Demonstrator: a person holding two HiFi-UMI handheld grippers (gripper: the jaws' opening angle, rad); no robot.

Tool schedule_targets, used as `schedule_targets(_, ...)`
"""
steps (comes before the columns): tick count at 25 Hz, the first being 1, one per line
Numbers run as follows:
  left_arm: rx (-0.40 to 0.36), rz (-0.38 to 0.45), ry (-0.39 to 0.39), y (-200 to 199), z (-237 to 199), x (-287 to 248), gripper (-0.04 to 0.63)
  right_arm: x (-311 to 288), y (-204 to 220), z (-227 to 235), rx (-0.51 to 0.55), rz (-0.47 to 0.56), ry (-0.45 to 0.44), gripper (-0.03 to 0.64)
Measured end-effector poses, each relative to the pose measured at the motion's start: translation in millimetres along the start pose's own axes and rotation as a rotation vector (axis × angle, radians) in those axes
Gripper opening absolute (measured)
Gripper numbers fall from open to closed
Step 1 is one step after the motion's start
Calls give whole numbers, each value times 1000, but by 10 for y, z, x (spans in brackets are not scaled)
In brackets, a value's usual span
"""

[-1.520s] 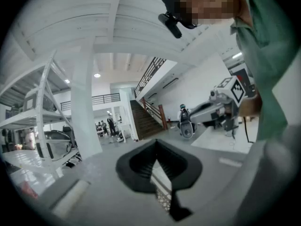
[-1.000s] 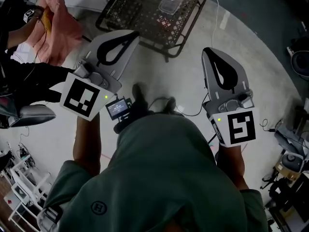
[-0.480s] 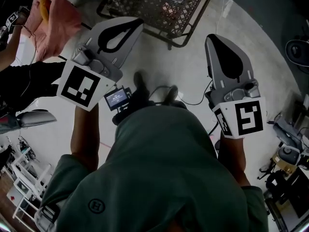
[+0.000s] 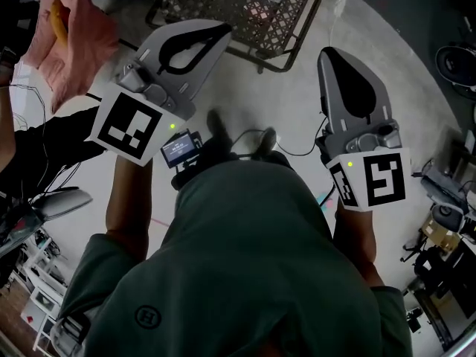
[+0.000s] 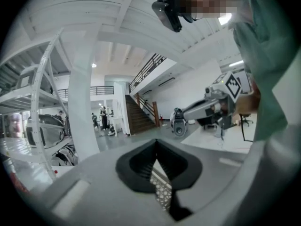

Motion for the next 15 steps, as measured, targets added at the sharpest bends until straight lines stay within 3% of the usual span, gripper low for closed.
schedule_targets(11, -8, 28, 50, 63, -109, 231, 2, -187, -81, -309, -8, 12, 29, 6)
schedule_targets(15, -16, 5, 61, 111, -111, 250, 2, -219, -47, -350, -33, 24, 26, 6)
Point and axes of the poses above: the fingertips, and each gripper's own axes: x backward along the fingers, z to its right, y out of its underside, the point moved 9 cm from there along x, backward along the fingers
